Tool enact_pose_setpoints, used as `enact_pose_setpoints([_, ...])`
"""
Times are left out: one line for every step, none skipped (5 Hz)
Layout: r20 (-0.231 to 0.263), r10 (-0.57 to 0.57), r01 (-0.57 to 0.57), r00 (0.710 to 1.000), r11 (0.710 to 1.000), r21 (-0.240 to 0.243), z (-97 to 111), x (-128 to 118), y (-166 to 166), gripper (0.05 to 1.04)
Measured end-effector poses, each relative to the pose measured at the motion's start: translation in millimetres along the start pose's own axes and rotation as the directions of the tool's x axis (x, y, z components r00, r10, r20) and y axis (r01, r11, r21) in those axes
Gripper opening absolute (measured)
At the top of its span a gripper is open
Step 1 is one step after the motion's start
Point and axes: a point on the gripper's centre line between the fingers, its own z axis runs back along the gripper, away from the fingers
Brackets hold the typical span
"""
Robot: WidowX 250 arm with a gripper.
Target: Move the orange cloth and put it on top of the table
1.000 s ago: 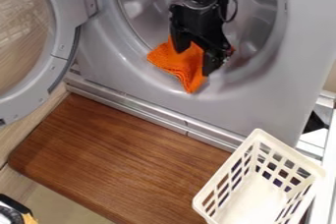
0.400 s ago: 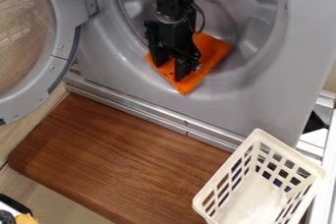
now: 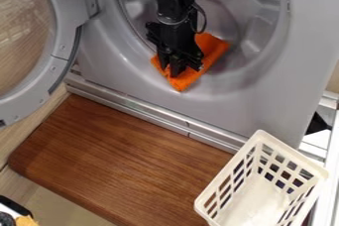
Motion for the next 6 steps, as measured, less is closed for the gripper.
enact_pose_setpoints([-0.001, -0.011, 0.011, 1.000, 1.000, -0.014, 0.2, -3.0, -4.7, 0.084])
enact_pose_setpoints([0.007, -0.019, 0.019, 1.000, 0.999, -0.041, 7.7, -9.5, -12.1, 0.075])
enact_pose_setpoints([0.031, -0.042, 0.043, 0.999, 0.998, -0.042, 30.3, -24.5, -17.6, 0.074])
enact_pose_setpoints([-0.018, -0.046, 0.045, 0.999, 0.998, -0.047, 41.4, -58.6, -25.9, 0.074])
enact_pose_setpoints([-0.050, 0.010, -0.013, 0.999, 0.998, -0.065, 42.4, -98.8, -28.0, 0.074])
enact_pose_setpoints([-0.098, 0.076, -0.084, 0.992, 0.993, -0.085, 28.7, -140.0, -27.2, 0.074])
